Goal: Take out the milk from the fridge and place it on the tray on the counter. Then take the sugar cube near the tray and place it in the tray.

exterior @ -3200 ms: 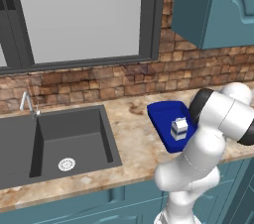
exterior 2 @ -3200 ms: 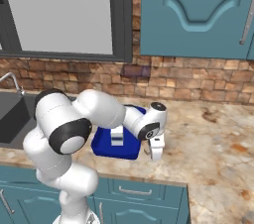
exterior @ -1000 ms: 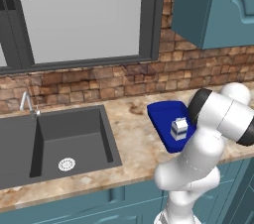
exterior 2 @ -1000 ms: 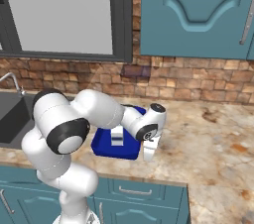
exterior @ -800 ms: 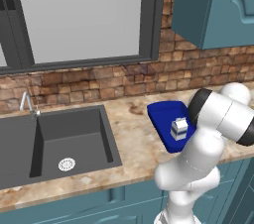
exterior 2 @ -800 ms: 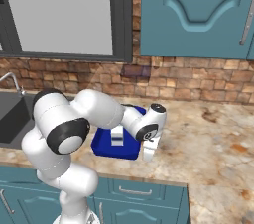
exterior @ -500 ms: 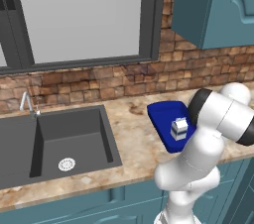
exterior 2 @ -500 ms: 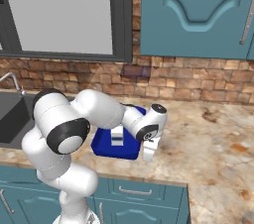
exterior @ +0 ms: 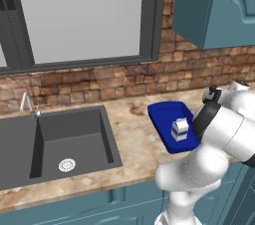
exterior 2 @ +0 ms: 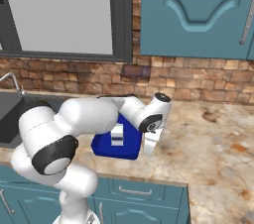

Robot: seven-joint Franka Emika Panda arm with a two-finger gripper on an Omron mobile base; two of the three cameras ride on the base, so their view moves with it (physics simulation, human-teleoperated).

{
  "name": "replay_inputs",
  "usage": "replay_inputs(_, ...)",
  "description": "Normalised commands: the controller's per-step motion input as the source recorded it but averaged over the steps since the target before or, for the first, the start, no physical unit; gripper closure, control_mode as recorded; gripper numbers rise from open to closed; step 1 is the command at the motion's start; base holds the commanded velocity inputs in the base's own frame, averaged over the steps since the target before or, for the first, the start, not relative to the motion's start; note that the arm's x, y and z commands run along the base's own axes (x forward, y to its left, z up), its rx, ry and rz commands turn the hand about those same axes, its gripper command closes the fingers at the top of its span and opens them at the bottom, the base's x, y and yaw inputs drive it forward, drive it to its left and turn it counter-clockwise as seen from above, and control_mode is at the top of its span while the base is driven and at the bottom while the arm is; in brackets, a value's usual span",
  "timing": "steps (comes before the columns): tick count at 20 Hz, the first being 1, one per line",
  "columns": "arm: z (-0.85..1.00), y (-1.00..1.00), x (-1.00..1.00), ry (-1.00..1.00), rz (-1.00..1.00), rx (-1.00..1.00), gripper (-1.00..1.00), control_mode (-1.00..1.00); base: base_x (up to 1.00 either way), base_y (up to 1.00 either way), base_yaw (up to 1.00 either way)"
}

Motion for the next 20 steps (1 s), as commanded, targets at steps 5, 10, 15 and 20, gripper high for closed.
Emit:
replay_inputs(5, 0.49, 0.08, -0.23, -0.01, 0.0, 0.0, 1.0, -1.0, 0.0, 0.0, 0.0)
replay_inputs(10, 0.35, 0.37, -0.04, -0.06, 0.07, 0.0, 1.0, -1.0, 0.0, 0.0, 0.0)
replay_inputs(15, 0.22, 0.41, 0.0, -0.11, 0.08, 0.0, 1.0, -1.0, 0.0, 0.0, 0.0)
replay_inputs(20, 0.18, 0.37, 0.1, -0.1, 0.05, -0.02, 1.0, -1.0, 0.0, 0.0, 0.0)
